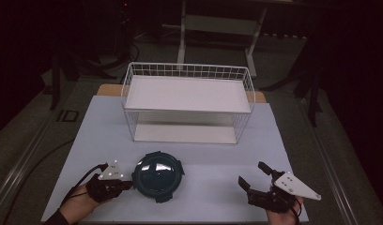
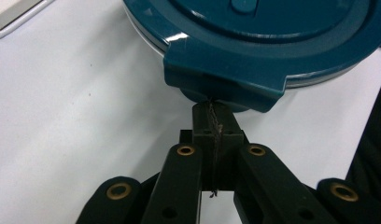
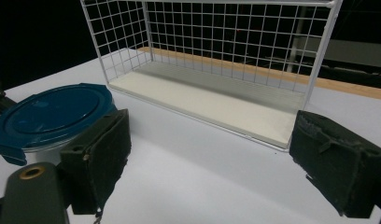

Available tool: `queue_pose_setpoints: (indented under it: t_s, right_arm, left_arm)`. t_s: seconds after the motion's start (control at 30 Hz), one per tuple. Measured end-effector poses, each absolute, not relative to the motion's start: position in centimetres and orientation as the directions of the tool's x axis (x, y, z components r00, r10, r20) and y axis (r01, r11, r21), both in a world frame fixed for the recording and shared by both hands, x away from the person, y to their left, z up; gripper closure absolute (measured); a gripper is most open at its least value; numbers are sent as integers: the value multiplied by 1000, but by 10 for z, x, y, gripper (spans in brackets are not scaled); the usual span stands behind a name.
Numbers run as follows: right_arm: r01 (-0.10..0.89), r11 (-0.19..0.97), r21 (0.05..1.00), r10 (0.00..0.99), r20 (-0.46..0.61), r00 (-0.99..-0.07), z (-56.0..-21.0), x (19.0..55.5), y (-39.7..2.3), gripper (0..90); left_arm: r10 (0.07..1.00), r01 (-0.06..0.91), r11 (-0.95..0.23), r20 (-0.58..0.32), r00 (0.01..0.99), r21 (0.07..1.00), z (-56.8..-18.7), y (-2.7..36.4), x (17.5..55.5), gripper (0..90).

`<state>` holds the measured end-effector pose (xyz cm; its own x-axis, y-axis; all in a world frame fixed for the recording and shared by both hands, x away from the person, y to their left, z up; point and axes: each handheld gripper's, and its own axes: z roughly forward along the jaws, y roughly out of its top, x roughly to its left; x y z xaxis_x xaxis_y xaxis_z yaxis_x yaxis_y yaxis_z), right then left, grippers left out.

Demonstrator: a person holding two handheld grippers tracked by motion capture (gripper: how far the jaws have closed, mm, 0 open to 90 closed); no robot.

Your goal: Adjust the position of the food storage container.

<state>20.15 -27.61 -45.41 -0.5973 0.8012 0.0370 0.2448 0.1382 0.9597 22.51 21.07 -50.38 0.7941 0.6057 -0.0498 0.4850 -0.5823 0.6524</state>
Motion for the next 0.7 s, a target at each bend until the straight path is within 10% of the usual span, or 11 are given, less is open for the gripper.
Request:
queue_pose_setpoints:
  t_s: [0.7]
  right_arm:
    - [246, 135, 960, 799, 41, -600, -454, 201, -276, 126]
  left_arm:
    - [551, 439, -628, -31, 834, 643, -500, 171, 249, 894]
